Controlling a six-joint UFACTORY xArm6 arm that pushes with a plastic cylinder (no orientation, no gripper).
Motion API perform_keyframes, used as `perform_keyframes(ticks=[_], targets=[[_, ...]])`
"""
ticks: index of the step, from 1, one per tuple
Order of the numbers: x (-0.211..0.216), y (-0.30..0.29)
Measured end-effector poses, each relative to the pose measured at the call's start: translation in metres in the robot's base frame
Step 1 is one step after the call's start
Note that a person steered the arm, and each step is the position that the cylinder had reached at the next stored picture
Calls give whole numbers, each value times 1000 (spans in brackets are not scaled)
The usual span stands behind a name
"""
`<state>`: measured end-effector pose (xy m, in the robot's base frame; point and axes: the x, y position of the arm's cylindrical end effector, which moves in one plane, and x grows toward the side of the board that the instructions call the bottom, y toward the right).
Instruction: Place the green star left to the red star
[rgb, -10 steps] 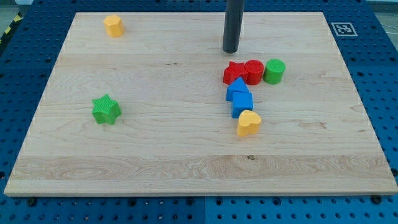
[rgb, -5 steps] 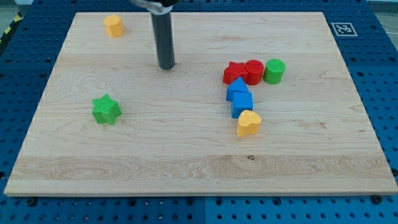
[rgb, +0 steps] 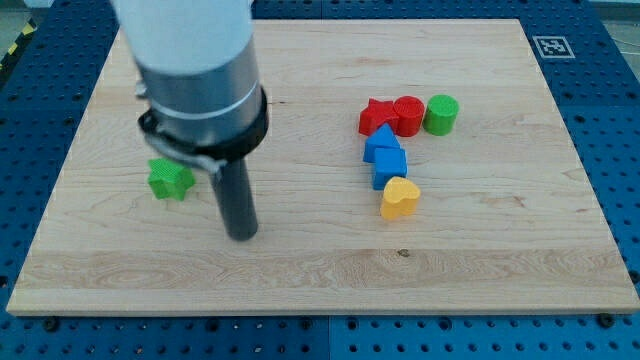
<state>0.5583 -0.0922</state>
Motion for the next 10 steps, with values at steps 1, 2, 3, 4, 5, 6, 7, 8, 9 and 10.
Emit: perform_keyframes(ticks=[1,2,3,4,5,6,7,8,9,10], targets=[[23,-53],[0,-111],[-37,-130],[-56,-123],[-56,-116],[-56,-92],[-58,-74],[-64,-65],[-73,-56],[-80,-54]])
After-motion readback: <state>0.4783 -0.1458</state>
